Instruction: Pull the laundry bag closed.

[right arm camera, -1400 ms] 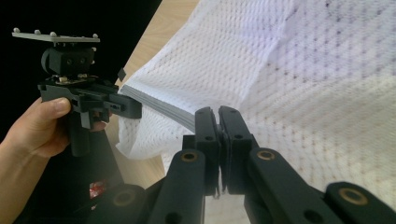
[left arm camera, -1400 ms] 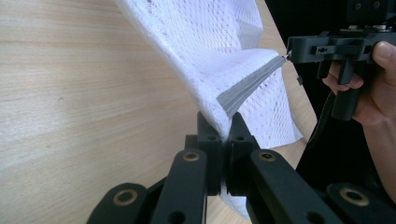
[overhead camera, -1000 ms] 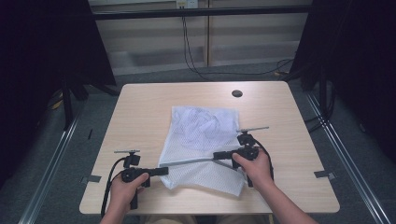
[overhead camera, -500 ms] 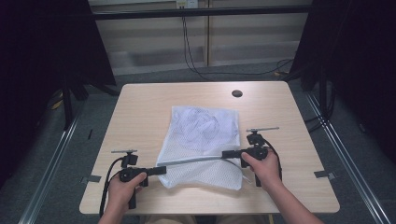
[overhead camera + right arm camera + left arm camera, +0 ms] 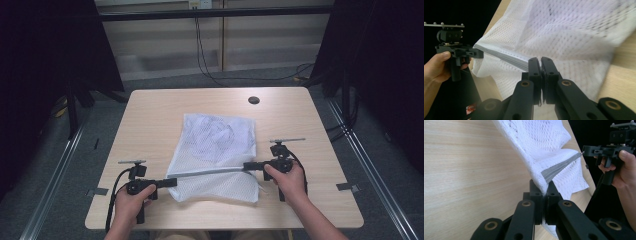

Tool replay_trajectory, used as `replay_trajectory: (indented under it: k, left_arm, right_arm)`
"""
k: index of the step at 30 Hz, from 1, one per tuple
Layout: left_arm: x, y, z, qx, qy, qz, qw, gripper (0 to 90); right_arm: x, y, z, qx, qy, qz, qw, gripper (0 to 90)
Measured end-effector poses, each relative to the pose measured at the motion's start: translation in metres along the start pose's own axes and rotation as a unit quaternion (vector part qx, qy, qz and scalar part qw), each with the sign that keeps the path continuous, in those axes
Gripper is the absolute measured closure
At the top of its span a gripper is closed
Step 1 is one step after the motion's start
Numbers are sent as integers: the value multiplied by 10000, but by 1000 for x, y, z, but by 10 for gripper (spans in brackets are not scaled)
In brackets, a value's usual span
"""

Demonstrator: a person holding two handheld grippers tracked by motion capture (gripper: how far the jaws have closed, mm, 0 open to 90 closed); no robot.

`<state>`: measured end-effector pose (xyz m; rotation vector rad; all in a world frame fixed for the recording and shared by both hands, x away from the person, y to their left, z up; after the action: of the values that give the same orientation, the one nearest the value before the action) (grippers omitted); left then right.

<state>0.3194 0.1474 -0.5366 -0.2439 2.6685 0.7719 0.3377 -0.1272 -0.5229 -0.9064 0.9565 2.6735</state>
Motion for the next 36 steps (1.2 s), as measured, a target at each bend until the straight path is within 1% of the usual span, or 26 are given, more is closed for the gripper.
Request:
replay_trajectory:
  k: [1, 2, 3, 5, 7, 11, 13, 14, 15, 16, 17, 20, 21, 22, 24, 25, 26, 27, 28, 30, 31, 32, 33, 34, 35, 36]
  left_arm:
    - [0, 1, 1, 6, -31, 34, 10000, 876]
    - [-1, 2, 3, -37, -94, -6, 9999, 876]
    - [-1, 2, 2, -4, -31, -14, 10000, 876]
    - [0, 2, 0, 29, -43, 20, 10000, 876]
    - [0, 2, -1, 19, 20, 20, 10000, 876]
    - [0, 2, 2, -34, -137, 54, 9999, 876]
    - [0, 3, 2, -35, -68, 49, 10000, 876]
    - [0, 3, 2, 31, -5, 36, 10000, 876]
    - [0, 3, 2, 12, 83, 17, 10000, 876]
    - [-1, 4, 5, -35, -39, 8, 10000, 876]
    - [0, 4, 4, 4, 30, 25, 10000, 876]
    - [1, 3, 2, 57, -8, 63, 10000, 876]
    - [1, 2, 1, 23, 68, 40, 10000, 876]
    - [1, 2, 1, 46, 24, 55, 10000, 876]
    - [2, 3, 2, -5, 38, 79, 10000, 876]
    - [1, 3, 3, 42, -17, 91, 9999, 876]
    - [1, 4, 3, 60, 19, 71, 10000, 876]
    - [1, 4, 2, 48, 82, 59, 9999, 877]
    - [2, 3, 3, 55, -31, 112, 9999, 876]
    - [2, 3, 3, 13, -48, 87, 9999, 876]
    - [1, 3, 2, 30, -20, 49, 10000, 875]
    - [1, 4, 0, 94, -64, 82, 9999, 869]
    - [1, 4, 0, 72, -155, 73, 9998, 860]
    - [0, 4, -3, 103, -113, 42, 9999, 853]
    - [0, 4, -5, 110, -183, 27, 9998, 839]
    - [0, 5, -6, 79, -358, 58, 9993, 814]
  right_arm:
    - [0, 1, -2, 20, 11, -8, 10000, 870]
    - [0, 2, -3, 28, -13, -16, 10000, 869]
    - [0, 4, -3, 21, -21, -36, 10000, 869]
    - [0, 5, -3, 14, -29, -47, 10000, 870]
    - [0, 6, -4, 37, -10, -54, 10000, 869]
    - [1, 6, -4, 19, 0, -46, 10000, 869]
    - [2, 6, -5, 60, -5, -33, 10000, 869]
    - [2, 7, -6, 75, 4, -31, 10000, 870]
    - [2, 8, -8, 90, -24, -41, 9999, 869]
    - [2, 10, -10, 98, -57, -69, 9999, 869]
    - [2, 11, -12, 96, -70, -87, 9999, 869]
    - [3, 15, -14, 95, -108, -105, 9998, 870]
    - [3, 15, -14, 101, -112, -106, 9998, 870]
    - [3, 16, -15, 103, -113, -113, 9998, 870]
    - [4, 16, -15, 106, -126, -115, 9998, 870]
    - [4, 18, -18, 176, -101, -106, 9997, 870]
    - [4, 18, -19, 174, -91, -123, 9997, 870]
    - [4, 20, -19, 121, -155, -142, 9997, 870]
    - [4, 20, -19, 93, -180, -169, 9997, 870]
    - [5, 20, -20, 150, -141, -135, 9997, 869]
    - [5, 20, -19, 147, -135, -132, 9997, 869]
    - [5, 20, -19, 140, -134, -143, 9997, 869]
    - [5, 20, -19, 175, -97, -176, 9996, 868]
    - [5, 21, -19, 186, -75, -196, 9996, 868]
    - [5, 21, -19, 176, -72, -193, 9996, 868]
    - [5, 21, -19, 153, -61, -188, 9997, 867]
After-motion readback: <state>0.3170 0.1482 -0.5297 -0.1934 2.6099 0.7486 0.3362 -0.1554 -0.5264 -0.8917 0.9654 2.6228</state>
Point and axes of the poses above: each handheld gripper's, and its own axes: y roughly backward along the jaws, x roughly out of its underside, z roughly to its left, the point moved 10 cm from there along -y, roughly forward along the jaws, and after that the axes turned 7 degrees about y, right-handed, at the moved point
